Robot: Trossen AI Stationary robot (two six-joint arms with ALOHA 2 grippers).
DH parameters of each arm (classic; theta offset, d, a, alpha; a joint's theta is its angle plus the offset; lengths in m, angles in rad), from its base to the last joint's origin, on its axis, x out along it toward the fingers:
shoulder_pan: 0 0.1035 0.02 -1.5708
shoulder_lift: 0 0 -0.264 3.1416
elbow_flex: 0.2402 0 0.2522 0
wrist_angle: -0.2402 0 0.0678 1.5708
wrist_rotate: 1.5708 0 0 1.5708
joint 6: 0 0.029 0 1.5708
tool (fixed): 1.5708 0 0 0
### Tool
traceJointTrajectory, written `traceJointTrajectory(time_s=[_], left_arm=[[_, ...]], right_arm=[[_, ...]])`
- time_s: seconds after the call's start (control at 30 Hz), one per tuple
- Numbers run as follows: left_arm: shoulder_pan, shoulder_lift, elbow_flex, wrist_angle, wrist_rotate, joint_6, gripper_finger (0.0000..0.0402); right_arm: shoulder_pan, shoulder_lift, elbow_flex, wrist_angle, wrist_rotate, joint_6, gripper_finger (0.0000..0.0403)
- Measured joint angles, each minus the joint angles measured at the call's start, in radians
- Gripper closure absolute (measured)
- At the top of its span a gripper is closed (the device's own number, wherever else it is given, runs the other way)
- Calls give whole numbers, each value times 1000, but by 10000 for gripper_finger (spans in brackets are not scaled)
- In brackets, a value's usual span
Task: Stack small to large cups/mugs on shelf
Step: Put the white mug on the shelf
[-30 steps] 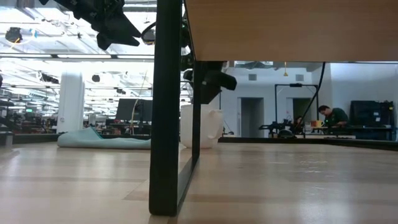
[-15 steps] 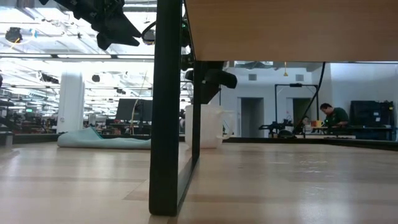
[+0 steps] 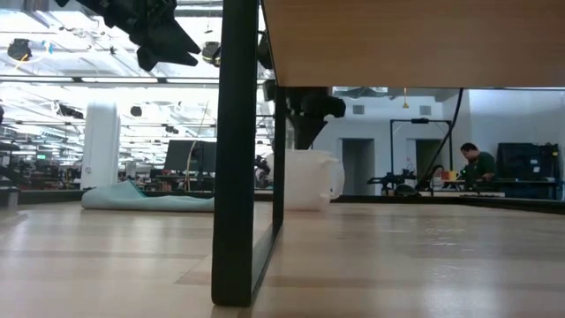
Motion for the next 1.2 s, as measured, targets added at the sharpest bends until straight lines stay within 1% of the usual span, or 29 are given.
traceJointTrajectory(time_s=[0.27,0.53,0.8,1.03,1.2], left_arm=[[0,0,0,-46,0,0,249],[0,0,0,-57,0,43,249],[0,0,0,-57,0,46,249],[0,0,0,-56,0,47,249],[0,0,0,-55,0,61,249]], right_arm=[[-31,-106,0,-47,3,99,402],[-49,-214,0,-168,-2,182,403],[-48,-326,0,-306,-9,278,403],[-49,-432,1,-401,-80,383,403],[-49,-499,2,-499,-82,489,403]])
